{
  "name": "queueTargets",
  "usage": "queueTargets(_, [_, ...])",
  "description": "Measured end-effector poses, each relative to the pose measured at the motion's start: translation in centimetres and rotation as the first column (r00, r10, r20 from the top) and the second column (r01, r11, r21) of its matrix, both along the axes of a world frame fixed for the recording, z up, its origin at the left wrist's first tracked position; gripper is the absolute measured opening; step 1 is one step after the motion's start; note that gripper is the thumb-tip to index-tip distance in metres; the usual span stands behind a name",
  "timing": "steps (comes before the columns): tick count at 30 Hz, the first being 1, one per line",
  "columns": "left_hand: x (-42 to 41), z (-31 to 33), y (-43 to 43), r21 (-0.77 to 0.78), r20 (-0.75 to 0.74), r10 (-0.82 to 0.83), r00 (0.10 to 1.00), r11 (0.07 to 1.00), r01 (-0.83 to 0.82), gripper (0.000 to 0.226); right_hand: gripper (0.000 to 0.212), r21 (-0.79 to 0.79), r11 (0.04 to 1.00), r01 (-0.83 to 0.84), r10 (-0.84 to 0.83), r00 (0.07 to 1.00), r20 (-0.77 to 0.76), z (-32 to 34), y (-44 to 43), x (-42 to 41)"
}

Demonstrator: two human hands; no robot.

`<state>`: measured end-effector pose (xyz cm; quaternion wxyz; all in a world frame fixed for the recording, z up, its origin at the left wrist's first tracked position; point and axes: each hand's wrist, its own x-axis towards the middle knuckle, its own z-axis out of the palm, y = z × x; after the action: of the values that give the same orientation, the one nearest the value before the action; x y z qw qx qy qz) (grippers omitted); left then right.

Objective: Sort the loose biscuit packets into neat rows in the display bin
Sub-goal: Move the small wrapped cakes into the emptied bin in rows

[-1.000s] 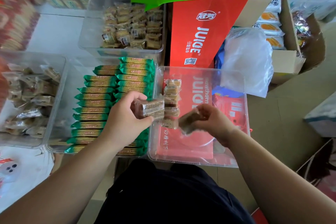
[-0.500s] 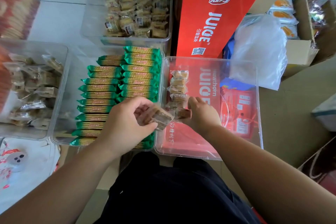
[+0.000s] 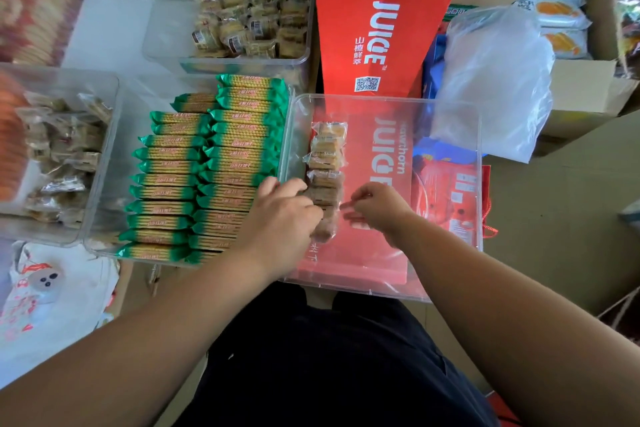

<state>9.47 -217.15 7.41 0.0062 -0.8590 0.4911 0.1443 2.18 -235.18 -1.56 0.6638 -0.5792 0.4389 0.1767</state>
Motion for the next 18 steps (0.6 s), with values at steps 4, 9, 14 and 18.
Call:
queueTargets(4, [-0.4, -1.3, 0.4, 0.083, 0.091, 0.000, 0.996, 0.997, -0.007, 0.013, 0.016, 0.191, 0.981, 0.032, -0.034, 0.999, 0.007, 0.9, 0.0, 0.1])
queueTargets(9, [-0.7, -1.2, -1.4, 0.326, 0.150, -0.103, 0.983, 0.944, 0.049, 0.004, 0.014, 0.209, 0.976, 0.054, -0.060, 0.998, 0.021, 1.0, 0.3, 0.2])
queueTargets(14, [-0.8, -1.8, -3.4, 0.481, 0.176, -0.222, 0.959, 0.870, 0.113, 0.022, 0.031, 0.220, 0.966, -0.134, 0.145, 0.989, -0.033, 0.4, 0.6, -0.8])
queueTargets(18, [-0.1, -1.6, -3.5, 0.463, 0.155, -0.232, 0.960, 0.876, 0.137, 0.013, 0.061, 0.200, 0.965, -0.168, 0.184, 0.981, -0.063, -0.5, 1.9, -1.2])
